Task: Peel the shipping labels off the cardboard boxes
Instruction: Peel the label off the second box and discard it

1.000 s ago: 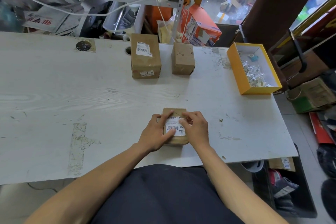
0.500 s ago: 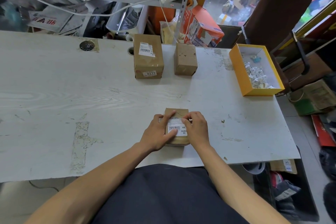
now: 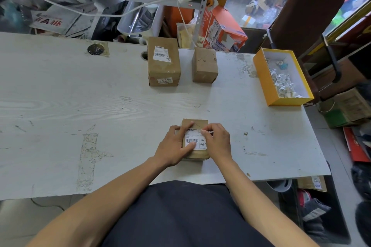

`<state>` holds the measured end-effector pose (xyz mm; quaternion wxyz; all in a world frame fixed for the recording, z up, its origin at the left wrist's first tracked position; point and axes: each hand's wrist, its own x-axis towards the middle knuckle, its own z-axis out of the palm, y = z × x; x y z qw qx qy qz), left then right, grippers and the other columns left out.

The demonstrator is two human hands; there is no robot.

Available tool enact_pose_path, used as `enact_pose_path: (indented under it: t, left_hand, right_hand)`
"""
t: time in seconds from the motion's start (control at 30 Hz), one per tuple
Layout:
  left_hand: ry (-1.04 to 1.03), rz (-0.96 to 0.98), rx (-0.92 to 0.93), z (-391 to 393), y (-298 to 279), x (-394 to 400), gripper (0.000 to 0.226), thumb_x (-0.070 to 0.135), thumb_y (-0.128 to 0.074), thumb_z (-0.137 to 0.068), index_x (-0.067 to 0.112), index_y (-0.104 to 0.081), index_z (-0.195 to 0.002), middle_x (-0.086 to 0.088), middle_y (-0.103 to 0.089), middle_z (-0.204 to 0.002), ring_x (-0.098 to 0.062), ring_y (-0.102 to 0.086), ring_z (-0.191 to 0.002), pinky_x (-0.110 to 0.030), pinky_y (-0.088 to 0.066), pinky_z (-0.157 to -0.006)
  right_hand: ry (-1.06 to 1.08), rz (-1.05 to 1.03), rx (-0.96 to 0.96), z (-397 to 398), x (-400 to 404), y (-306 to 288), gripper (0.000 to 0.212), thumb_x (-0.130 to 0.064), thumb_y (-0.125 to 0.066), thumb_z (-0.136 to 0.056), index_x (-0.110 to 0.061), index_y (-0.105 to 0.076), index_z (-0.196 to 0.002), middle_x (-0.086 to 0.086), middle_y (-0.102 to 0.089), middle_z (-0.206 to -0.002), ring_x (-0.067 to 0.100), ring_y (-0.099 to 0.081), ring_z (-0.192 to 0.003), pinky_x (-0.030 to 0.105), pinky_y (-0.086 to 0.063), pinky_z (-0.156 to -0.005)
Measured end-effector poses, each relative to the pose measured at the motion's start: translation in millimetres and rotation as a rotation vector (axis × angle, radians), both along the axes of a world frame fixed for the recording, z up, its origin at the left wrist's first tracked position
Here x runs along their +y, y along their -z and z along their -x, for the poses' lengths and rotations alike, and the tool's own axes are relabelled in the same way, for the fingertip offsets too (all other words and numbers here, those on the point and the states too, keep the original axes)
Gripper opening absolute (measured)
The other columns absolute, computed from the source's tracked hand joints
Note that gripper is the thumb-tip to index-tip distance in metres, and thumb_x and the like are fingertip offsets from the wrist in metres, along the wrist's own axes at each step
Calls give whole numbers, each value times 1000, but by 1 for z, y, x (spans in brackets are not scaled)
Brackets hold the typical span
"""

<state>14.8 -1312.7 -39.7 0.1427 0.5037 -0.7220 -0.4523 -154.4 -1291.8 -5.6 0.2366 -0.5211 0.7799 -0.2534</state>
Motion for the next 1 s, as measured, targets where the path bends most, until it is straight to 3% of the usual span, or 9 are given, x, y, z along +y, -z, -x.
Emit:
enact_pose_path:
  t: [0.67, 1.0]
  left_hand:
    - [-8, -3, 8, 0, 0, 0, 69, 71, -42, -77, 62, -19, -141, -4, -36, -140, -22, -51, -121, -39, -50, -93]
    - [-14, -7, 13, 1, 1, 0, 68, 71, -42, -76, 63, -19, -140, -4, -36, -138, -22, -51, -120, -40, -50, -94]
  right_hand:
    - [24, -9, -83, 2, 0, -5, 10, -14, -66, -87, -19, -62, -79, -3, -61, -89, 12, -60, -82, 18, -42, -70]
    - [30, -5, -86, 2, 1, -5, 7, -13, -65, -87, -15, -64, -81, -3, -62, -89, 14, -61, -83, 25, -48, -74]
